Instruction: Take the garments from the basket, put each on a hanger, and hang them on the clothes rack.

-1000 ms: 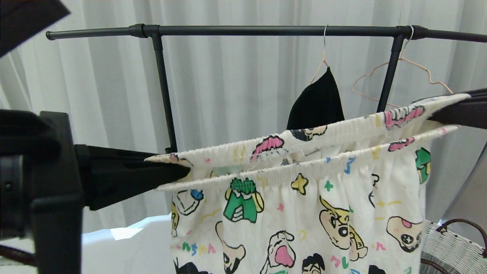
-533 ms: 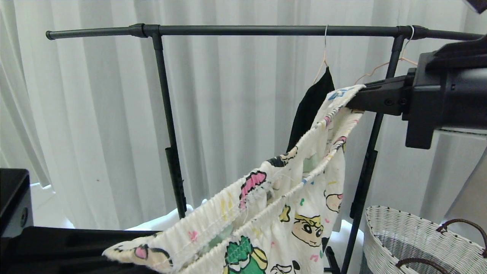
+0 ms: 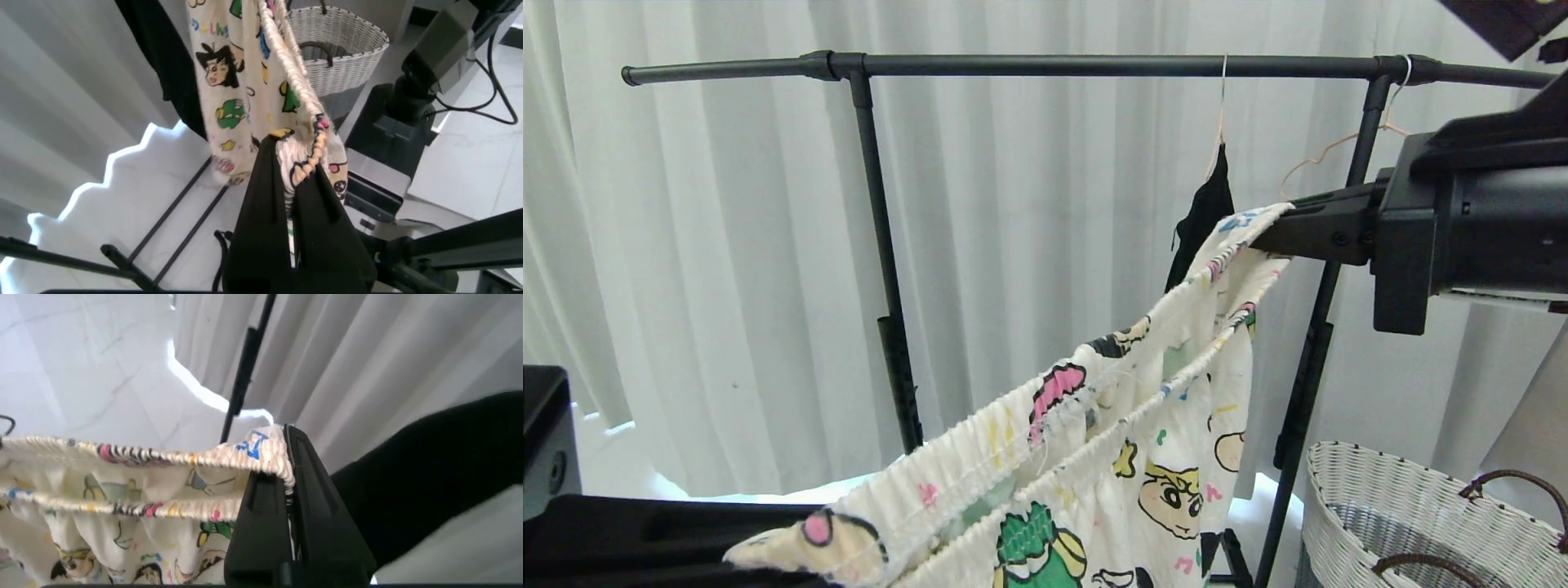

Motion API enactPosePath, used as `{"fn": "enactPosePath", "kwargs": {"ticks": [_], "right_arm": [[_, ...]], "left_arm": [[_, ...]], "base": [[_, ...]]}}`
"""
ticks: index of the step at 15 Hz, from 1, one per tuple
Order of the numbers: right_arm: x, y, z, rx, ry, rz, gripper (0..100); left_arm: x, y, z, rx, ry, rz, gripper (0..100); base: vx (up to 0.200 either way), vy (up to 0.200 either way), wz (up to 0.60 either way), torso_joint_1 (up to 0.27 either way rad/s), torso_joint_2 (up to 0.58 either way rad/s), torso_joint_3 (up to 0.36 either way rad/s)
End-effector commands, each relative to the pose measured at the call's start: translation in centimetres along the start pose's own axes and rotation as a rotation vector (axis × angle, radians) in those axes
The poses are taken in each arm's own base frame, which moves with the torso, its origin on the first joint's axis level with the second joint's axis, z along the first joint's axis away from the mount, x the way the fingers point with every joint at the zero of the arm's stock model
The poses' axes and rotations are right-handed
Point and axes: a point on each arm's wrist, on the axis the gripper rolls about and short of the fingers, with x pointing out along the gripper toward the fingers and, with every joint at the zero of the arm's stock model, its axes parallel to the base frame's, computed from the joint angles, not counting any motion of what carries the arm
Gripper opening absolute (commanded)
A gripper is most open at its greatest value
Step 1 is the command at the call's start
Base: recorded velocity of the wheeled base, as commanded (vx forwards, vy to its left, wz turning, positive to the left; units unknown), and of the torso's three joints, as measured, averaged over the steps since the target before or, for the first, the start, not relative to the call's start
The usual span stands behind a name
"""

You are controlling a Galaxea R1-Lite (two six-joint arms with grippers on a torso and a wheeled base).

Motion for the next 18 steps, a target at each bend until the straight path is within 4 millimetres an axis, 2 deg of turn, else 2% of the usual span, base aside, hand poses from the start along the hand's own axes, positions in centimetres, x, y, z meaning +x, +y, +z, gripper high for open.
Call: {"fn": "enactPosePath", "kwargs": {"ticks": [1,5,8,10,13,18], "right_arm": [[-1.7,-0.8,0.2,0.009,0.005,-0.054,0],[-6.8,-1.5,0.0,0.031,0.079,-0.127,0],[-9.7,-0.9,-0.8,0.038,0.140,-0.119,0],[-10.1,-0.5,-1.3,0.031,0.165,-0.092,0],[-9.6,0.0,-1.8,0.021,0.184,-0.064,0],[-9.5,-0.2,-1.8,0.016,0.193,-0.127,0]], "left_arm": [[0.4,0.3,0.1,-0.006,0.009,0.025,0],[4.5,2.2,0.9,-0.051,0.053,0.273,0],[6.7,3.0,1.6,-0.075,0.015,0.344,0],[7.1,3.0,2.1,-0.079,-0.029,0.342,0],[7.0,3.2,2.2,-0.084,-0.033,0.349,0],[7.1,3.6,2.2,-0.093,-0.034,0.371,0]], "base": [[0.000,0.000,0.00,0.000,0.00,0.000],[0.000,0.000,0.00,0.000,0.00,0.000],[0.000,0.000,0.00,0.000,0.00,0.000],[0.000,0.000,0.00,0.000,0.00,0.000],[0.000,0.000,0.00,0.000,0.00,0.000],[0.000,0.000,0.00,0.000,0.00,0.000]]}}
